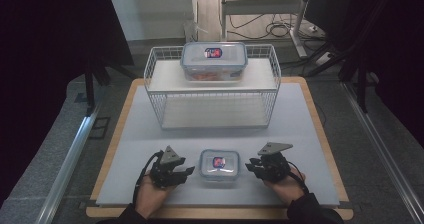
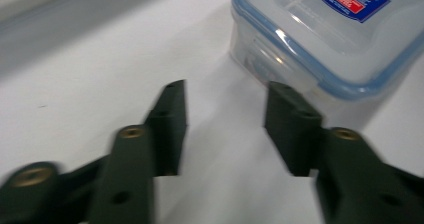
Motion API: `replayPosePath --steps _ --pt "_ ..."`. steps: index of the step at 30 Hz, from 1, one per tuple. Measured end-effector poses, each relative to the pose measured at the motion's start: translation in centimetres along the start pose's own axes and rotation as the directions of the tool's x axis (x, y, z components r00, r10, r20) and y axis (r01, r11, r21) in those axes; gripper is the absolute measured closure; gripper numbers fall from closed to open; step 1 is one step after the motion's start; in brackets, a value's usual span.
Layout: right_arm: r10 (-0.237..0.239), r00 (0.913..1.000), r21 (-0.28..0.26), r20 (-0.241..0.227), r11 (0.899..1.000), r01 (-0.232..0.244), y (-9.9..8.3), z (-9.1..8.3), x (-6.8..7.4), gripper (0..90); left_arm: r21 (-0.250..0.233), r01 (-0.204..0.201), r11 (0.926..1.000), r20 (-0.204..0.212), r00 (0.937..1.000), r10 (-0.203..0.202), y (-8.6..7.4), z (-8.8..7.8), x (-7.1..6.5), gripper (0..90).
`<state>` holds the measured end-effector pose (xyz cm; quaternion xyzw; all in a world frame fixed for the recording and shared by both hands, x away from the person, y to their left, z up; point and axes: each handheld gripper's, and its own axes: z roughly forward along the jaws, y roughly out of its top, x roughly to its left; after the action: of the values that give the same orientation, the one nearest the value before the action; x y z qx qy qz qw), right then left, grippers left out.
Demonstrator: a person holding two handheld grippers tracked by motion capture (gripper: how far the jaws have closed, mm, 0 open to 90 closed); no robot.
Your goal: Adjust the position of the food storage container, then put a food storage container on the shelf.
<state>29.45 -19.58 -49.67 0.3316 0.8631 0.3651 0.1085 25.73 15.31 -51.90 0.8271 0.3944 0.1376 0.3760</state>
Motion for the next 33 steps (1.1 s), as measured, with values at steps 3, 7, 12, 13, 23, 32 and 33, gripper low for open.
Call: replayPosePath --steps 3,7,12,13,23,32,33 --pt "-0.009 0.9999 -0.014 0.015 1.0 0.009 -0.1 -0.4 -0.3 54.4 0.021 -0.019 0.9996 -0.008 0.9998 0.019 -0.6 -0.4 0.2 33.8" --pt "-0.022 0.9991 -0.031 0.035 0.999 0.023 -0.4 -0.8 -0.2 39.7 0.014 -0.001 0.9999 -0.008 1.0 0.001 -1.1 -0.8 0.4 26.0" --pt "-0.025 0.9989 -0.041 0.04 0.999 0.026 -0.9 -1.1 -0.3 26.5 -0.037 0.023 0.999 -0.006 0.9997 -0.023 -1.4 -1.5 0.6 17.6" --pt "-0.023 0.9989 -0.049 0.041 0.998 0.025 -1.0 -1.2 -0.3 23.4 -0.042 0.026 0.9988 -0.005 0.9996 -0.026 -1.5 -1.6 0.6 15.4" --pt "0.0 0.9994 -0.051 0.035 0.999 0.002 -1.6 -1.2 -0.8 11.0 -0.042 0.039 0.9984 -0.005 0.9992 -0.04 -1.7 -1.5 0.7 8.6" --pt "0.003 0.9996 -0.038 0.026 0.999 -0.002 -1.6 -0.8 -0.8 3.6 -0.056 0.01 0.9984 0.022 0.9997 -0.008 -1.7 -1.0 0.7 2.4" --pt "0.002 0.9997 -0.032 0.024 1.0 -0.001 -1.6 -0.7 -0.8 2.8 -0.055 0.001 0.9985 0.021 0.9998 0.0 -1.7 -0.9 0.6 1.8"
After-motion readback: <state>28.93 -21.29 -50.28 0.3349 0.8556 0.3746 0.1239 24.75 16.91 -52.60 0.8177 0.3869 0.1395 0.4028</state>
